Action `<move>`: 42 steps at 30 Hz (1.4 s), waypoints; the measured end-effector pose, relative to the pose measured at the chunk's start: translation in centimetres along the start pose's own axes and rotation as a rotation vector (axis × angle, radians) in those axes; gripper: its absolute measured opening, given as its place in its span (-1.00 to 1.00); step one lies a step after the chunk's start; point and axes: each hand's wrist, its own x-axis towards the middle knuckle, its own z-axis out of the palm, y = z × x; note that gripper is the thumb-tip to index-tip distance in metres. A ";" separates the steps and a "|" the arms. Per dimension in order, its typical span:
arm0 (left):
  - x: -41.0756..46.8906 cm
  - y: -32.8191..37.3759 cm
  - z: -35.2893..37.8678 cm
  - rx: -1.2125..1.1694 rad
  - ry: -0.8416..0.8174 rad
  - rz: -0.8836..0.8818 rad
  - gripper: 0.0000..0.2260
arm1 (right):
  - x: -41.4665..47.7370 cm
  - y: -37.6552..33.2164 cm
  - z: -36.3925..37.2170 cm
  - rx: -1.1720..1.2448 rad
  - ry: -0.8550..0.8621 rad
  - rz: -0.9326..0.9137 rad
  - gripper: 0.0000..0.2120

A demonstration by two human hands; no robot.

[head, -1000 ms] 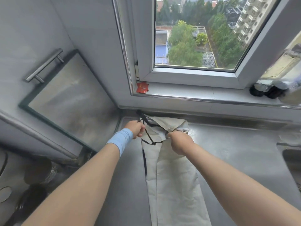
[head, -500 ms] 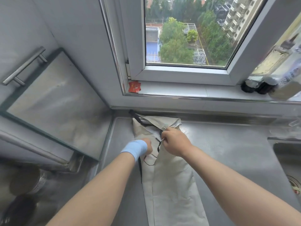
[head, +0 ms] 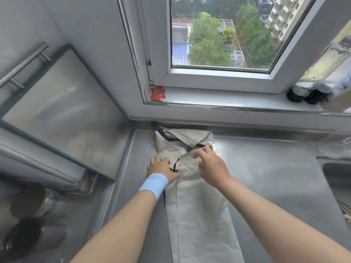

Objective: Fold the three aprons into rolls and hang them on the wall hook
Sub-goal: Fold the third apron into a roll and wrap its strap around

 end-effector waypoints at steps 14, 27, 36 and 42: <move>-0.3 -2.6 1.0 -0.347 0.187 0.029 -0.62 | 2.1 -2.6 1.9 -0.409 -0.339 -0.128 -0.62; -1.2 -1.7 0.6 0.258 -0.121 0.367 -0.75 | 1.4 -4.2 -0.3 -0.311 -0.192 -0.020 -0.86; -3.3 0.6 1.8 -0.891 -0.463 0.079 -0.87 | 0.2 -4.2 -2.9 -0.070 0.009 0.166 -0.90; -5.6 0.1 3.3 -1.092 -0.929 -0.034 -0.58 | -0.1 -4.0 -3.6 -0.016 0.008 0.198 -0.92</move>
